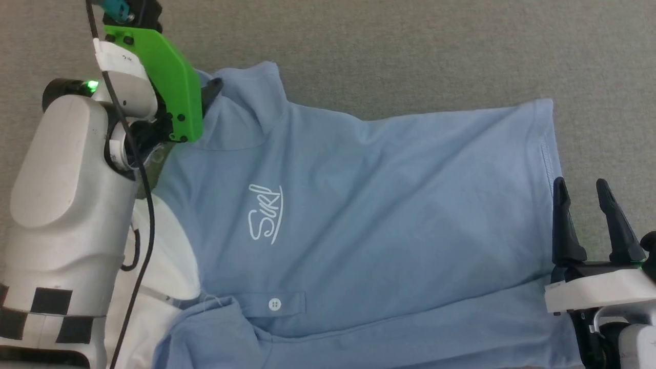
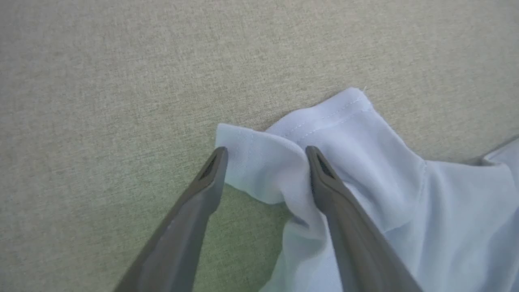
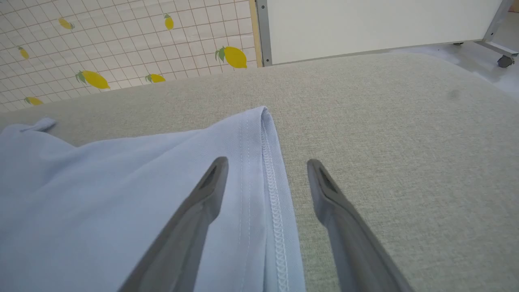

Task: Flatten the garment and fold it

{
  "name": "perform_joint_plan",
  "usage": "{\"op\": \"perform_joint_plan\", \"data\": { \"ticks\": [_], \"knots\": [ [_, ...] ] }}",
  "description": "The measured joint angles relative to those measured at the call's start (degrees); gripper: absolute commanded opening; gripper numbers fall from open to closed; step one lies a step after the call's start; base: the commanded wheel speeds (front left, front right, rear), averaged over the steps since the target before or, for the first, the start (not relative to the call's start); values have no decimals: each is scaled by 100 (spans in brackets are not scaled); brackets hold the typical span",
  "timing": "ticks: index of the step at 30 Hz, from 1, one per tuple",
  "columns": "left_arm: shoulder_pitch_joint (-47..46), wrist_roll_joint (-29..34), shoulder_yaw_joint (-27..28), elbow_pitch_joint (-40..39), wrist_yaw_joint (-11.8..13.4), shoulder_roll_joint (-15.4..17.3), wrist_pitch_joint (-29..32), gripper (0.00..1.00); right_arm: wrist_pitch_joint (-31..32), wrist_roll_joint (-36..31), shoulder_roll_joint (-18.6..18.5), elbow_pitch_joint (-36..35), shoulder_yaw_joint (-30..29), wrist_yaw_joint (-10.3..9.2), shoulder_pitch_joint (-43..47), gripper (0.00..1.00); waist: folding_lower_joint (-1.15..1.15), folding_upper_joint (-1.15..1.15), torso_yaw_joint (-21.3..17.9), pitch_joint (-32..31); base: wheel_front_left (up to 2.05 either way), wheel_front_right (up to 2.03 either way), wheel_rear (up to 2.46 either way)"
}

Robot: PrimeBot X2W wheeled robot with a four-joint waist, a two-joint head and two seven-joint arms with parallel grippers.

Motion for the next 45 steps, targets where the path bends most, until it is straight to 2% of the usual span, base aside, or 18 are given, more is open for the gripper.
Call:
{"op": "perform_joint_plan", "data": {
  "ticks": [5,6,7,8,14,19,22,24,28,34,38,44,45],
  "knots": [
    [13,142,-44,154,227,155,187,100,-49,1,-1,63,9,0,-34,100,0,0,-157,164,0,0,0],
    [15,147,-53,156,240,177,229,81,-55,1,0,73,7,0,-37,100,0,0,-179,184,0,0,0],
    [15,149,-55,143,246,208,253,46,-59,1,0,83,2,0,-40,100,0,0,-201,203,0,0,0],
    [15,154,-59,125,246,241,260,0,-63,1,0,92,-3,0,-43,100,-1,0,-220,218,0,0,0],
    [150,53,-47,107,182,241,103,0,34,-186,-1,26,1,0,-180,100,0,0,-207,128,0,0,0],
    [367,-8,-19,138,104,161,-176,0,587,-297,-194,-263,56,0,-692,100,-1,0,-122,-55,0,0,0],
    [403,-48,-49,138,38,107,-265,0,1270,-88,-471,-337,33,0,-1126,100,-1,0,-43,-126,0,0,0],
    [403,-71,-74,131,-5,77,-319,0,1839,-24,-790,-309,30,0,-1436,100,-2,0,24,-146,0,0,0],
    [397,-138,-129,125,-18,27,-371,0,3012,54,-1211,-37,-14,0,-1918,100,-2,0,142,-117,0,0,0],
    [361,-158,-211,125,-90,-19,-441,0,4331,190,-1422,463,141,0,-2237,100,-1,0,269,23,0,0,0],
    [265,-158,-248,131,-113,-40,-472,0,4647,252,-1428,661,240,0,-2365,100,-1,0,347,118,0,0,0],
    [147,-158,-315,144,-141,-70,-492,0,4725,314,-1419,969,302,0,-2468,100,-1,0,441,225,0,0,0],
    [126,-158,-321,148,-142,-74,-494,0,4740,324,-1417,1001,303,0,-2475,47,-1,0,453,245,0,0,0]
  ]
}}
